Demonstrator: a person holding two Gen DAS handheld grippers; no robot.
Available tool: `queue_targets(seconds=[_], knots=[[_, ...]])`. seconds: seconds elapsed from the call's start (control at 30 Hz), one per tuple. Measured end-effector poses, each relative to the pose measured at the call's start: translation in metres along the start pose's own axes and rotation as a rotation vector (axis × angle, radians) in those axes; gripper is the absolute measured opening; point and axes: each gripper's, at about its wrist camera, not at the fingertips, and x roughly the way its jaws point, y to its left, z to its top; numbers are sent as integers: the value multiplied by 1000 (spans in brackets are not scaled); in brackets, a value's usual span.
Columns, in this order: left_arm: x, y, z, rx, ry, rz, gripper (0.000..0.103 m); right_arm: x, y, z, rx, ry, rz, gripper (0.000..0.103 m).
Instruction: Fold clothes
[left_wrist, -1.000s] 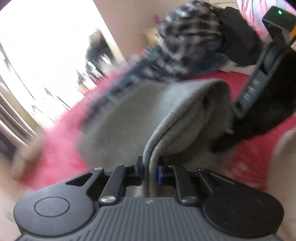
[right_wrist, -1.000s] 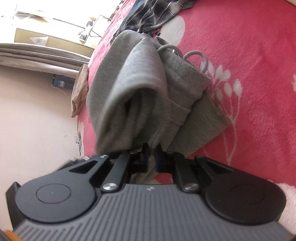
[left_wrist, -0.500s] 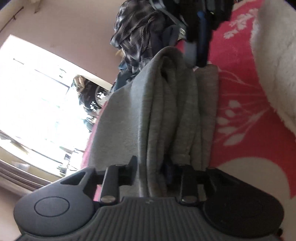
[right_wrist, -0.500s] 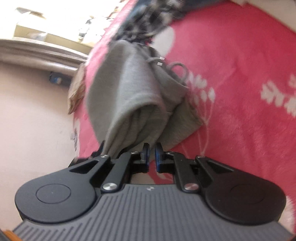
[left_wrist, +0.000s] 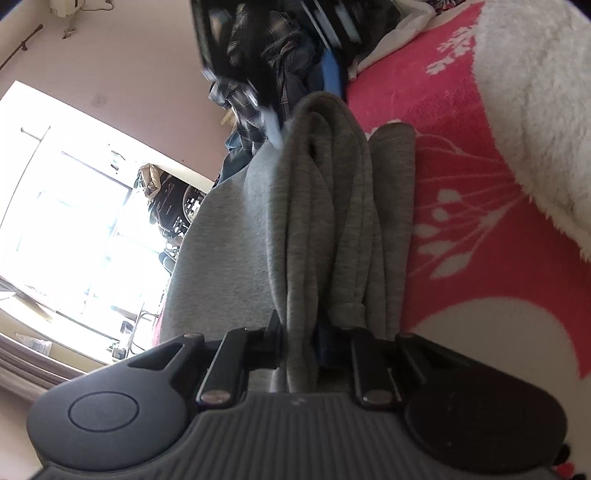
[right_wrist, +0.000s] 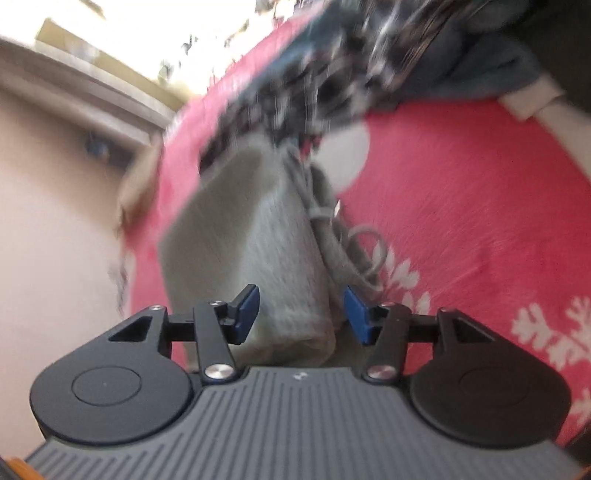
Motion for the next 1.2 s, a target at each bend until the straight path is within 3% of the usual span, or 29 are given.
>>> queue_targets(seconds=[0.03,0.07,0.27,0.37,0.47,0.63,0.7,0.77,0.8,0.9,0.93,0.97,1.1,1.17,1.2], knots=[[0,1,-1,-5,-3,-3,16,10,0,0,-5,32,2,40],[0,3,-2,-11,-7,-6,16,6,2,-3,-14,27,15,16],[-5,16,2,-17,-38,-42,15,-25,10,-23,-61,0,48,13],[-2,14,4,-3,-42,-48,16,-10,-16,-33,-14,34,0,13],[1,12,6,11,-46,-53,16,-1,-26,-32,-26,1,19,14],[-1,4,11,-3,-27,-41,16,-8,5,-31,-200,-47,-4,14],[1,-1,14,8,-18,-27,16,-2,0,-29,-206,-27,-30,16],[-3,0,16,1,-5,-24,22,4,-8,-27,-185,-12,-42,30],[-6,3,16,-9,2,-28,24,2,-13,-24,-158,-7,-36,33],[-14,26,16,-93,22,-60,44,-19,-14,-20,-135,-67,-36,34],[-19,33,14,-123,31,-74,51,-27,-14,-19,-121,-87,-48,40],[-26,41,12,-154,39,-93,53,-34,-14,-17,-106,-107,-61,47],[-56,63,-7,-251,65,-119,54,-63,-5,-13,-166,-168,-104,58],[-71,72,-19,-315,93,-121,54,-80,7,-14,-248,-204,-106,78],[-77,79,-23,-354,105,-114,54,-88,15,-15,-297,-233,-115,83]])
